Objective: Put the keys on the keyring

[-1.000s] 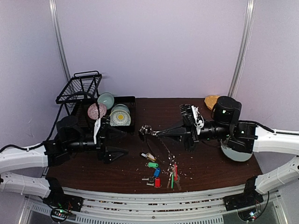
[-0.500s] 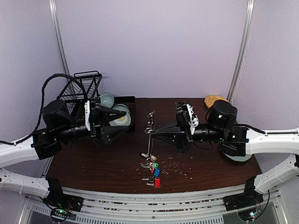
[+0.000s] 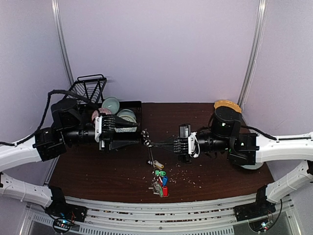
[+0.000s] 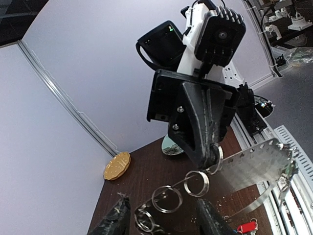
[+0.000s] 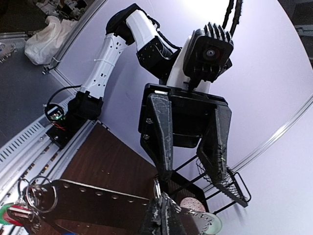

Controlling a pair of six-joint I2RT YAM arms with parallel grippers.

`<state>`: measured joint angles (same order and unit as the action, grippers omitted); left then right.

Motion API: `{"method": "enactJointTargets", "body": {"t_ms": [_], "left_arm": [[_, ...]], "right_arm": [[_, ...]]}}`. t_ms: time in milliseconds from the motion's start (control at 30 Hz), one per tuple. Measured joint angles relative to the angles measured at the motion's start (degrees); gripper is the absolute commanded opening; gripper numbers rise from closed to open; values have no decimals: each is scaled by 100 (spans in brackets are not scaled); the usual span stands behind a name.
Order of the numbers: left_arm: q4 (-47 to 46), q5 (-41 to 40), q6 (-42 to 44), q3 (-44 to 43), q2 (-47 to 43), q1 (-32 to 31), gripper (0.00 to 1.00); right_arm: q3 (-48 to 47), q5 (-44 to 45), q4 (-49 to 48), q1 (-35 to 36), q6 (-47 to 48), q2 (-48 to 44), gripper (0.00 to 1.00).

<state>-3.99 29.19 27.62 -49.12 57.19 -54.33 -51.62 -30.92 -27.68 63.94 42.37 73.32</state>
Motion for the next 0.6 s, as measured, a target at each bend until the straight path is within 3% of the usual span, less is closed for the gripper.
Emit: {"method": "enactJointTargets", "body": {"t_ms": [133,333,467,600], "left_arm": [[17,-2,308,70,-142,0,46],[-96,-98,621,404,-341,0,36],[-262,-127,643,621,-391,0,32],[-376,-136,586,640,-455,0,32]], "right_arm": [[-208,68,98,0,754,96,0],[-428,-59,140,0,979,308,0],[-457,-365,-184,-61,358,525,0],[-817,-719,-514,-214,-1163,885,0]]}}
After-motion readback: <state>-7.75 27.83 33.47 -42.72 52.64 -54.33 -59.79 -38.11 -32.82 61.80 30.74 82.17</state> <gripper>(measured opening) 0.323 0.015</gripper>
